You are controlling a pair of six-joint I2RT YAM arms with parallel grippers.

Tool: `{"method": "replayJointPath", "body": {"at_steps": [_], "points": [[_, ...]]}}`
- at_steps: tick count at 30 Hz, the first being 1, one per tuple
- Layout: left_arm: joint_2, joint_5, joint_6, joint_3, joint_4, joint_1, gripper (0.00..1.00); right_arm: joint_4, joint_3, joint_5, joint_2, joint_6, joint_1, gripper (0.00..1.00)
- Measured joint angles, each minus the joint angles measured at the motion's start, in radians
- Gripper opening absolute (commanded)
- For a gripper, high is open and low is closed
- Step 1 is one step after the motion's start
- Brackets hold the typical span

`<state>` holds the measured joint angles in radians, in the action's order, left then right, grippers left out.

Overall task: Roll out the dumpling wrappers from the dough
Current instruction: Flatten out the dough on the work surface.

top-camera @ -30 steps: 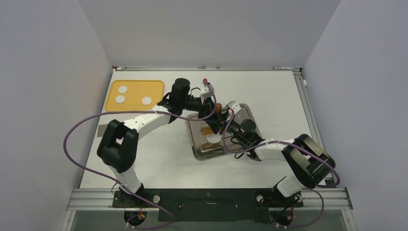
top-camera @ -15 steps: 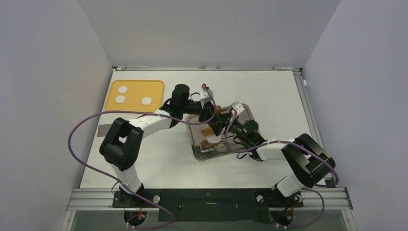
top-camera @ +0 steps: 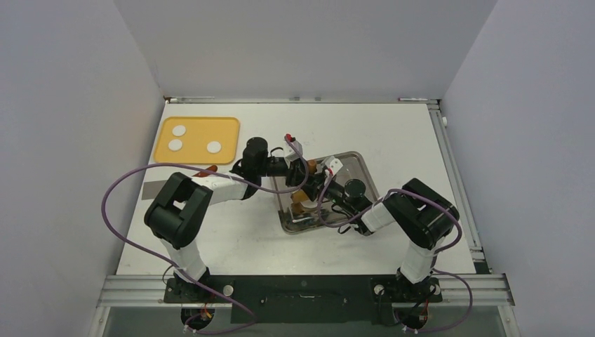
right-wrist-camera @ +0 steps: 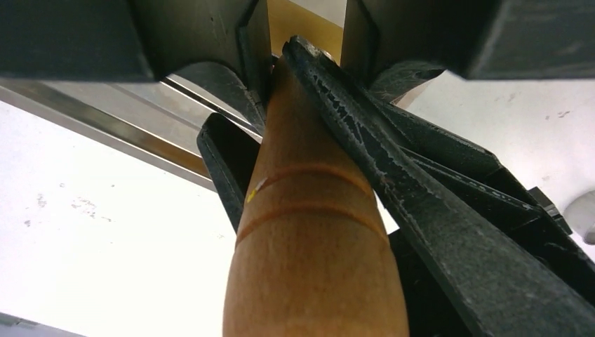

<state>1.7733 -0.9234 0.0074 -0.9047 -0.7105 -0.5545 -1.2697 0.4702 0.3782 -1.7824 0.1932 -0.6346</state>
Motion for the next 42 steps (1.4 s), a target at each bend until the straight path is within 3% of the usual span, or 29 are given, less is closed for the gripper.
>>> {"method": "replayJointPath", "body": {"at_steps": [8,14,19,32,36,42], "points": [[-0.015,0.006,0.147,0.024,0.028,0.0,0.0,-0.115,-0.008,-0.11,-0.077,-0.121,-0.055,0.08],[-0.024,-0.023,0.198,0.098,-0.08,0.012,0.0,-0.212,-0.015,-0.257,-0.135,-0.226,-0.13,0.08],[-0.006,-0.021,0.215,0.108,-0.135,0.016,0.0,-0.285,-0.001,-0.294,-0.19,-0.261,-0.139,0.08],[0.023,0.03,0.213,0.105,-0.163,0.035,0.0,-0.288,0.065,-0.331,-0.256,-0.287,-0.137,0.08],[0.015,0.033,0.23,0.048,-0.037,0.036,0.0,-0.244,0.08,-0.352,-0.241,-0.285,-0.135,0.08],[-0.019,0.097,0.338,-0.12,0.379,0.026,0.0,-0.026,0.125,-0.404,-0.146,-0.289,-0.13,0.08]]}}
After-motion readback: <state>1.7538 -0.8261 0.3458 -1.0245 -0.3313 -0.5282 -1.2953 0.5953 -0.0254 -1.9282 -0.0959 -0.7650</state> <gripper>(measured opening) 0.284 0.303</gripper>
